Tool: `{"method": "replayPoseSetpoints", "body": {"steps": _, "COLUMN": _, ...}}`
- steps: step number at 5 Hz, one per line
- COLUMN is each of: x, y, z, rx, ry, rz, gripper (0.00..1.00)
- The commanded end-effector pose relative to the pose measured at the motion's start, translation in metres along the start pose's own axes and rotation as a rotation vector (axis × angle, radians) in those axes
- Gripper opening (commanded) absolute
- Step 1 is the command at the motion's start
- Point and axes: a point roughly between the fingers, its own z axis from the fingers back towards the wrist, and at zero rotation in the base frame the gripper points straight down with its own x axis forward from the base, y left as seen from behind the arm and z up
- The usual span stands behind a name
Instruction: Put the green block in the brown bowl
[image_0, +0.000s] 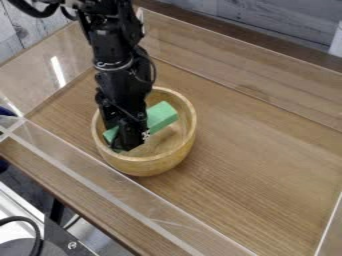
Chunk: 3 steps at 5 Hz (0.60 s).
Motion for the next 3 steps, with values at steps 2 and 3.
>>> {"method": "replayPoseSetpoints", "body": {"steps": 2, "x": 0.0139, "y": 0.0067, "z": 0.0132, "rx": 0.034, "ry": -0.039, "rz": -0.006, "gripper": 0.00}}
{"method": "replayPoseSetpoints", "body": {"steps": 3, "x": 0.0155, "y": 0.0060, "z": 0.0131, "rx": 0.034, "ry": -0.037, "rz": -0.006, "gripper": 0.00}}
